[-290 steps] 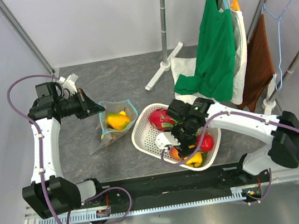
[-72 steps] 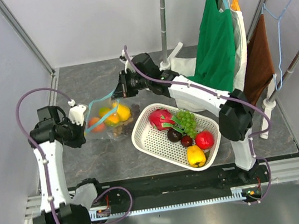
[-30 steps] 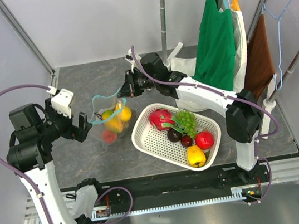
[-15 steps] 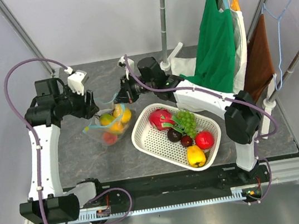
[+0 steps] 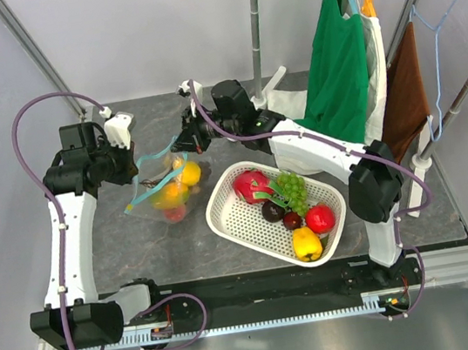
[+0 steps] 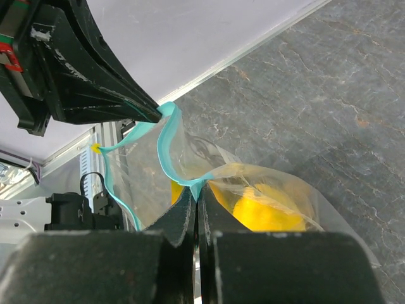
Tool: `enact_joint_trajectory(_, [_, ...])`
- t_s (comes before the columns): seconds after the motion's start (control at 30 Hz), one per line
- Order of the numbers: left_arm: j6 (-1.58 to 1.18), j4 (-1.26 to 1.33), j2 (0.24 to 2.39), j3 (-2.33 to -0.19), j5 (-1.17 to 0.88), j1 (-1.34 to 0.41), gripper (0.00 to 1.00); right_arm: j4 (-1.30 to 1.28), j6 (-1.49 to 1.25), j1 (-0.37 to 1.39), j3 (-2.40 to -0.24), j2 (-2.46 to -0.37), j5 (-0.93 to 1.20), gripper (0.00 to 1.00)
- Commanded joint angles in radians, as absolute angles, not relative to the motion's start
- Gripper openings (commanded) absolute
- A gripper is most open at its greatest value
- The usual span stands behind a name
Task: Place the food in the zip-top bag and seal the zipper
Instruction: Adjust the zipper food storage bag at the center of the board.
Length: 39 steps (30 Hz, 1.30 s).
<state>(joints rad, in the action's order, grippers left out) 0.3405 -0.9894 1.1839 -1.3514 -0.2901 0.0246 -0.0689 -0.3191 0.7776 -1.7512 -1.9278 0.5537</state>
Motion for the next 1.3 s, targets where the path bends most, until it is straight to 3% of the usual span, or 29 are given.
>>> enact_joint_trajectory(0.0, [0.308,-0.986,1.149,-1.390,-0.255,0.025,0.20,-0.011,-0.296,0.770,-1.784,-1.924,0.586,0.00])
enact_joint_trajectory(0.07, [0.299,-0.986,1.146,-1.388,-0.282,0.025,0.48,-0.008,-0.308,0.770,-1.772,-1.919,0.594,0.00])
enact_joint_trajectory(0.33, [0.302,-0.971,1.181,-1.367,-0.270,-0.024,0.55,-0.006,-0.318,0.769,-1.766,-1.911,0.604,0.00])
enact_joint_trajectory(0.4, [0.301,-0.963,1.192,-1.359,-0.250,-0.031,0.52,-0.008,-0.318,0.770,-1.764,-1.913,0.614,0.00])
enact_joint_trajectory(0.43, [0.302,-0.965,1.196,-1.361,-0.233,-0.031,0.45,-0.006,-0.314,0.770,-1.761,-1.911,0.612,0.00])
enact_joint_trajectory(0.47, [0.302,-0.969,1.195,-1.364,-0.227,-0.029,0.24,-0.006,-0.302,0.770,-1.761,-1.911,0.608,0.00])
enact_joint_trajectory(0.53, [0.301,-0.992,1.186,-1.376,-0.224,-0.029,0.02,-0.006,-0.290,0.769,-1.758,-1.916,0.592,0.00])
enact_joint_trajectory(0.73, [0.258,-1.117,1.120,-1.485,-0.218,-0.029,0.02,-0.012,-0.262,0.767,-1.808,-1.969,0.540,0.00])
enact_joint_trajectory(0.8, [0.250,-1.134,1.109,-1.511,-0.219,-0.029,0.02,-0.014,-0.281,0.767,-1.831,-1.991,0.538,0.10])
enact_joint_trajectory(0.83, [0.236,-1.147,1.109,-1.514,-0.236,-0.029,0.02,-0.015,-0.282,0.767,-1.848,-2.003,0.526,0.32])
enact_joint_trajectory(0.9, [0.212,-1.152,1.115,-1.487,-0.265,-0.029,0.02,-0.029,-0.258,0.765,-1.850,-1.997,0.512,0.49])
enact_joint_trajectory(0.93, [0.204,-1.146,1.115,-1.465,-0.293,-0.031,0.02,-0.038,-0.244,0.764,-1.839,-1.987,0.496,0.68])
enact_joint_trajectory(1.13, [0.183,-1.075,1.146,-1.358,-0.340,-0.029,0.02,-0.185,-0.134,0.672,-1.735,-1.823,0.482,0.85])
enact_joint_trajectory(1.27, [0.170,-1.068,1.172,-1.399,-0.356,-0.029,0.02,-0.427,0.047,0.624,-1.651,-1.679,0.526,0.87])
